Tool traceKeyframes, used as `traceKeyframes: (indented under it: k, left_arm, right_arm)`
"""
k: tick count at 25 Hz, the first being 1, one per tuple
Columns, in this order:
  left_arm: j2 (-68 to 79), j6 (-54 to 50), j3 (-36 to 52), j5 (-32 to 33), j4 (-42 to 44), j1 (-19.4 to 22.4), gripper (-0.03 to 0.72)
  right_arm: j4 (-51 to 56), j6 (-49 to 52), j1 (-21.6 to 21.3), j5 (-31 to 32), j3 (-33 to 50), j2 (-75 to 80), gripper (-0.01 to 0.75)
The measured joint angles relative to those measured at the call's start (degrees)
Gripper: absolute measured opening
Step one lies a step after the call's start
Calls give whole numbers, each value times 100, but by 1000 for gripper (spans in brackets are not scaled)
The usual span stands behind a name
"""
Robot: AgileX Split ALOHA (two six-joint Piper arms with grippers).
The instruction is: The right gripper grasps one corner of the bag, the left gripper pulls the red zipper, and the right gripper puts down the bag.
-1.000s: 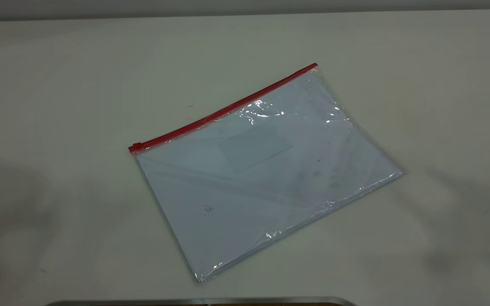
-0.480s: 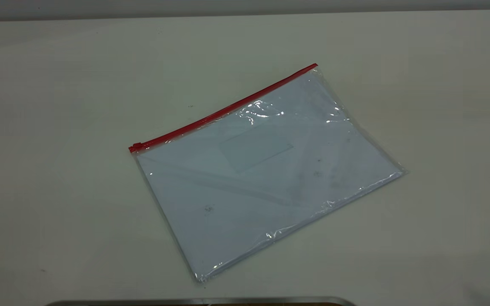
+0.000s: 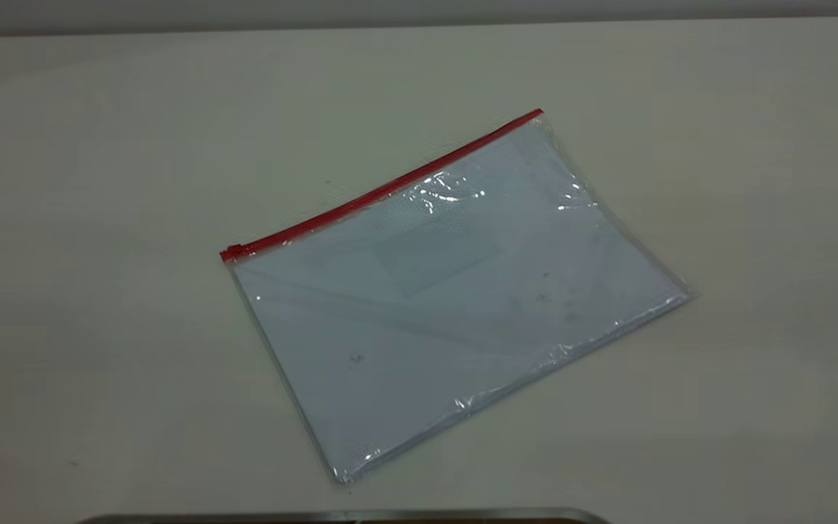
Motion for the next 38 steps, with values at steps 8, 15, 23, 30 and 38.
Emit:
traceKeyframes:
  k: [8, 15, 23, 30, 38]
  left_arm:
    - [-305, 13, 815, -48, 0, 0, 588]
    - [-306, -183, 942, -174, 88, 0, 588]
    - [-306, -390, 969, -174, 241, 0, 588]
    - [-306, -390, 969, -174, 241, 0, 588]
    - [-398, -390, 969, -174, 241, 94, 588]
  right_arm:
    - [-838, -70, 0, -227, 559, -940, 574]
    - [-1286, 133, 0, -440, 1127, -1260, 574]
    - [-2031, 836, 0, -411, 1219, -1267, 574]
    - [-2219, 1270, 0, -499, 1238, -1267, 574]
    - [-2219, 1290, 0, -506, 1238, -1267, 574]
